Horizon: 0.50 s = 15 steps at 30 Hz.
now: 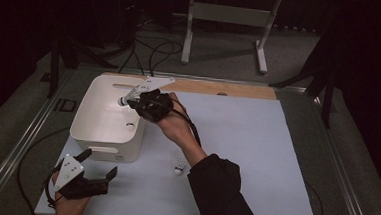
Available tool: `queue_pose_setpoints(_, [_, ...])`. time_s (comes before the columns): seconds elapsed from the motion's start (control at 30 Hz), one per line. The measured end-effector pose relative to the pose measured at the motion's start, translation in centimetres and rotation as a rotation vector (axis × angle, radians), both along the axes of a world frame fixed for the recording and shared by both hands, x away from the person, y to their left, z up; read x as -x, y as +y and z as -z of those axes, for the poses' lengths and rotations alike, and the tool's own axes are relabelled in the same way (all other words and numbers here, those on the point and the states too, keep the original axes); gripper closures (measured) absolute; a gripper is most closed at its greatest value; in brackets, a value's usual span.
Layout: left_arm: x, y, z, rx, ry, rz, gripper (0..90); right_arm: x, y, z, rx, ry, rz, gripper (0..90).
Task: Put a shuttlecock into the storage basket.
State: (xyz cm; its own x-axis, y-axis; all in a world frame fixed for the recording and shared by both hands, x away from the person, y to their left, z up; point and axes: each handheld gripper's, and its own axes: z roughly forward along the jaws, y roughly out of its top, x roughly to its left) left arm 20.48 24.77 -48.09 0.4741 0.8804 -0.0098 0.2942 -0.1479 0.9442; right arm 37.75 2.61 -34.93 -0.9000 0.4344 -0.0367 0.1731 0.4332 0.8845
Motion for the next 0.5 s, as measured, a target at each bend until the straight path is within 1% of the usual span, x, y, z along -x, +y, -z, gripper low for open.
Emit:
queue_pose_setpoints(0.03, [0.00,0.00,0.00,0.000,0.000,0.000,0.2,0.00,0.08,0.00,0.001,-0.004,-0.003,88.1])
queue_pose_setpoints(0.07, [0.00,-0.01,0.00,0.002,-0.001,-0.001,0.2,0.09,0.21,-0.01,-0.001,0.003,0.000,88.1])
queue_pose_setpoints(0.23, [0.01,0.00,-0.01,0.003,-0.002,0.000,0.2,0.24,0.65,-0.08,-0.004,-0.005,-0.008,88.1])
queue_pose_setpoints(0.43, [0.00,0.01,0.00,0.002,-0.001,-0.001,0.2,0.36,0.99,-0.10,-0.010,0.002,-0.012,88.1])
queue_pose_setpoints(0.5, [0.00,0.00,-0.01,0.003,-0.001,-0.001,0.2,0.30,1.08,-0.11,-0.009,-0.003,-0.014,88.1])
